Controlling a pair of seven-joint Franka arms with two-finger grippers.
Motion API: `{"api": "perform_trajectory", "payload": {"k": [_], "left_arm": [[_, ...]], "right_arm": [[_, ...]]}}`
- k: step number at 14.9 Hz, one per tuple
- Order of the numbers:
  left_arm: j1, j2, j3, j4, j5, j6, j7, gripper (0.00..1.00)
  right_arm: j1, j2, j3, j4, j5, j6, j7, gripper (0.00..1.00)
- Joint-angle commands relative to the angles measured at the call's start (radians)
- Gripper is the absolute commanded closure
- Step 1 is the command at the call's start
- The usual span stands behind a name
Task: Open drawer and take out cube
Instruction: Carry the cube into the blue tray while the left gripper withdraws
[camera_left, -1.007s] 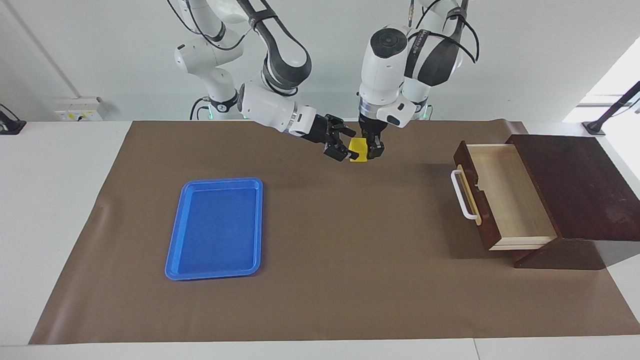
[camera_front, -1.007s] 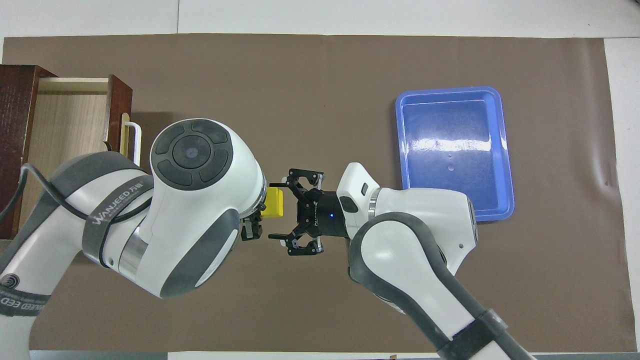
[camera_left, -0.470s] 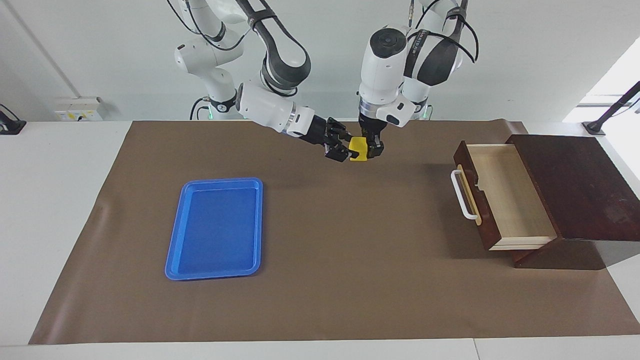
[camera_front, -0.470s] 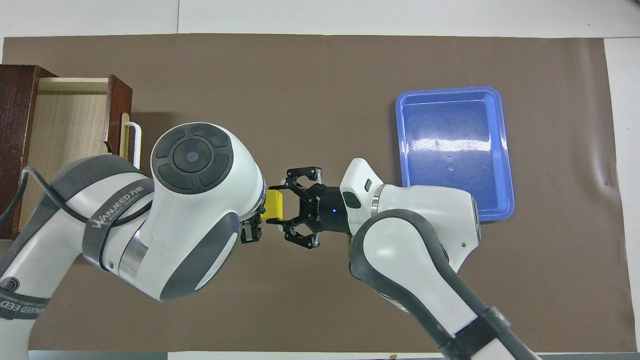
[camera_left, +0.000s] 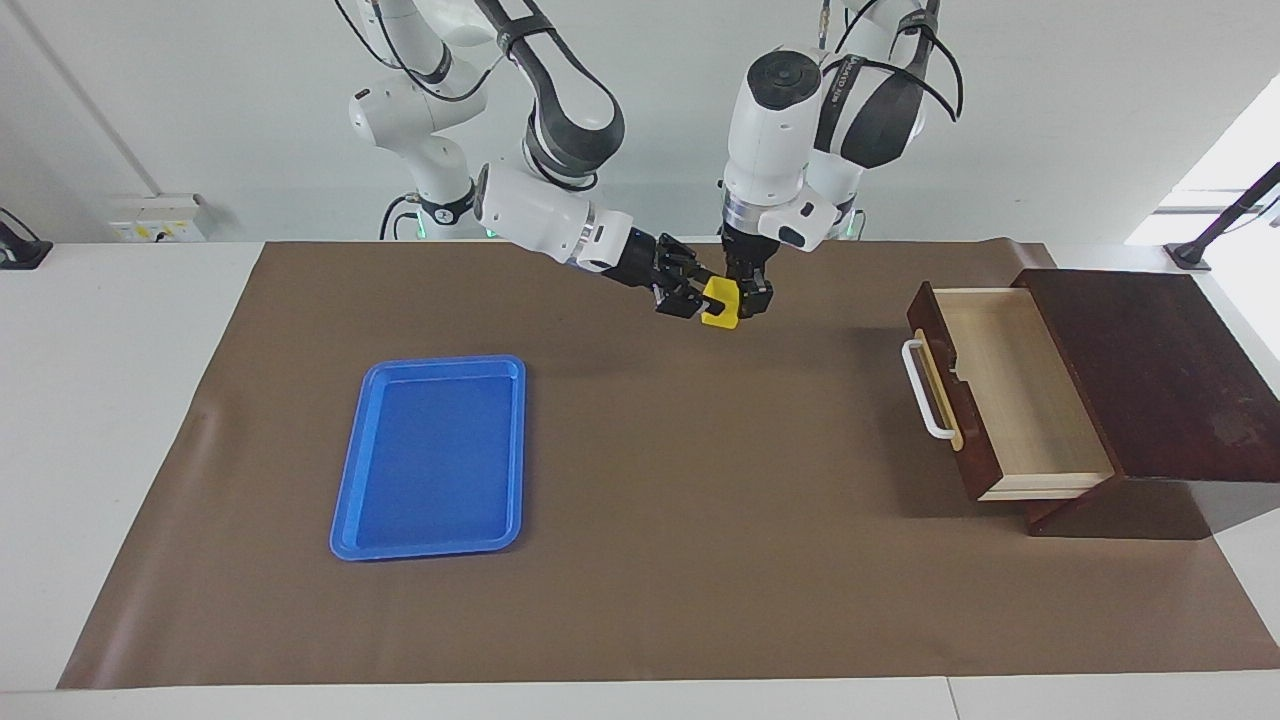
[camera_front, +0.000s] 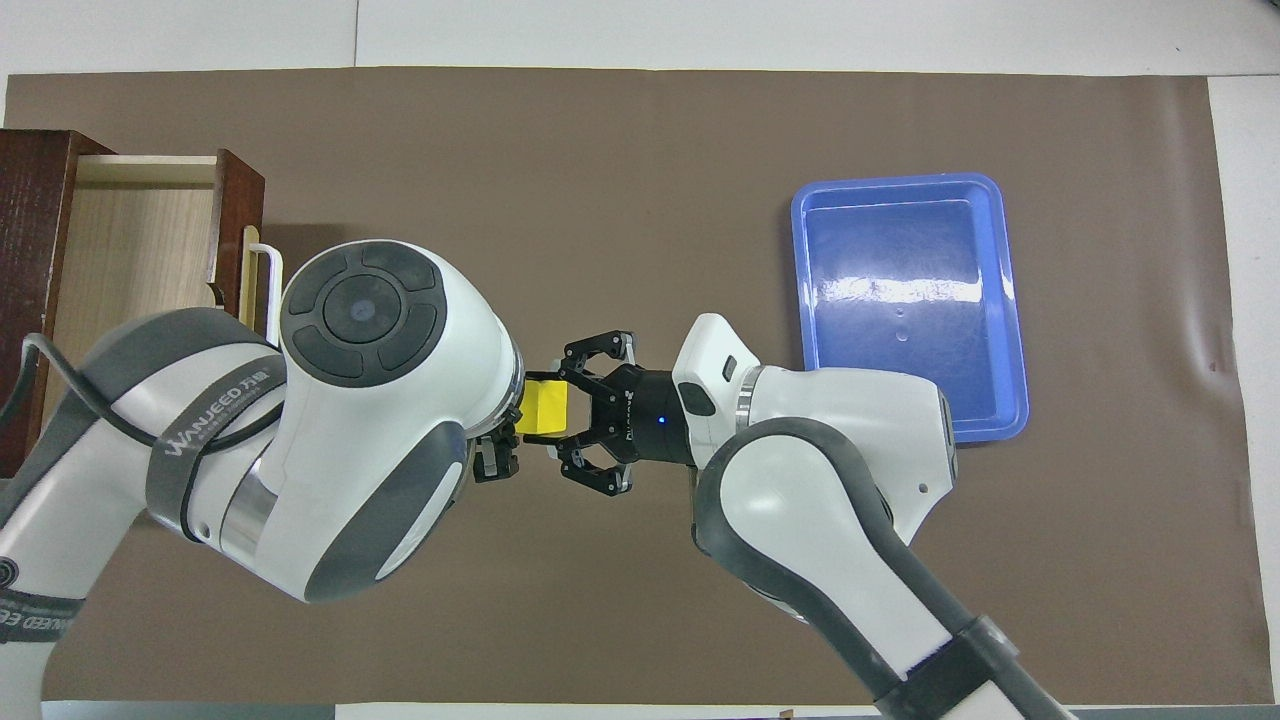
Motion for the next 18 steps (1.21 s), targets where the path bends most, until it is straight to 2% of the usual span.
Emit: {"api": "perform_trajectory", "payload": {"k": [1,7,9,11,13,18], "left_arm": [[0.045,-0.014,0.009,-0.010,-0.008,0.014,0.021,0.00],[0.195,-0.014,0.009,-0.029,-0.006,0.026,0.138,0.00],[0.230,-0.044,0.011,-0.107,-0.005,0.101,0.173,0.00],[0.247,-0.074,0.011,-0.221,0.008,0.227,0.184,0.00],[0.262,-0.062,0.011,-0.282,0.070,0.302,0.199,0.00],[0.445,-0.020,0.011,-0.293,0.077,0.407,0.455,0.00]], "right_arm": [[0.003,0.015,0.002,0.021,-0.003,-0.001,-0.014,1.00],[-0.010,0.012,0.002,0.033,-0.003,-0.009,-0.009,1.00],[-0.046,0.005,0.000,0.034,-0.005,-0.041,-0.006,1.00],[-0.118,0.000,-0.001,0.026,-0.016,-0.107,-0.005,1.00],[-0.215,-0.009,-0.003,0.009,-0.036,-0.195,-0.002,1.00],[-0.488,-0.018,-0.005,-0.005,-0.291,-0.459,0.001,1.00]]}}
